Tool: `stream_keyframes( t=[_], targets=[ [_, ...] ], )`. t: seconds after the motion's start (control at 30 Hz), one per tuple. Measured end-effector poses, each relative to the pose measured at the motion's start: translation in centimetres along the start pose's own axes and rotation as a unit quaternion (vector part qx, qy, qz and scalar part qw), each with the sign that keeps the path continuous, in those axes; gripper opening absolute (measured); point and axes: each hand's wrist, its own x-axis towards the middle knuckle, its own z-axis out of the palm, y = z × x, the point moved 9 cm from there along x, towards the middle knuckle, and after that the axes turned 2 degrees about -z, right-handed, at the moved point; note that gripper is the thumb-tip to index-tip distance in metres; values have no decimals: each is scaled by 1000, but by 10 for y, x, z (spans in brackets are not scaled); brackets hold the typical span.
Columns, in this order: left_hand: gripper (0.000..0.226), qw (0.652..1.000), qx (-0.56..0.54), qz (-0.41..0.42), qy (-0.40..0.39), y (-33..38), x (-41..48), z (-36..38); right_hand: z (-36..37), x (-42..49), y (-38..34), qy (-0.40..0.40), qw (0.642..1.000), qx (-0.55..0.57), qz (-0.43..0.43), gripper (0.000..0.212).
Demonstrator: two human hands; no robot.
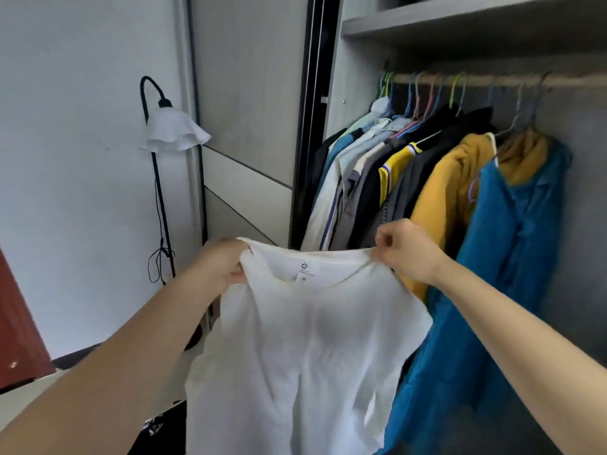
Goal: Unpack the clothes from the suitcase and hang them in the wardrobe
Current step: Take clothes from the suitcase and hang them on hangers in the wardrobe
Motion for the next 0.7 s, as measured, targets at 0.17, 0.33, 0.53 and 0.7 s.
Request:
stream_keyframes(
  t=[0.17,0.33,0.53,0.7],
  targets=[
    [25,999,36,20,29,14,12,45,-29,-19,66,3,991,-93,93,28],
    [28,978,125,161,-46,49,-15,116,-59,-37,86,44,989,-48,131,29],
    [29,955,120,206,-177,84,-54,207,-117,-51,112,126,969,-45,206,22],
    [27,927,139,262,-229,117,-80,272,-213,-71,133,213,930,-130,268,28]
  ],
)
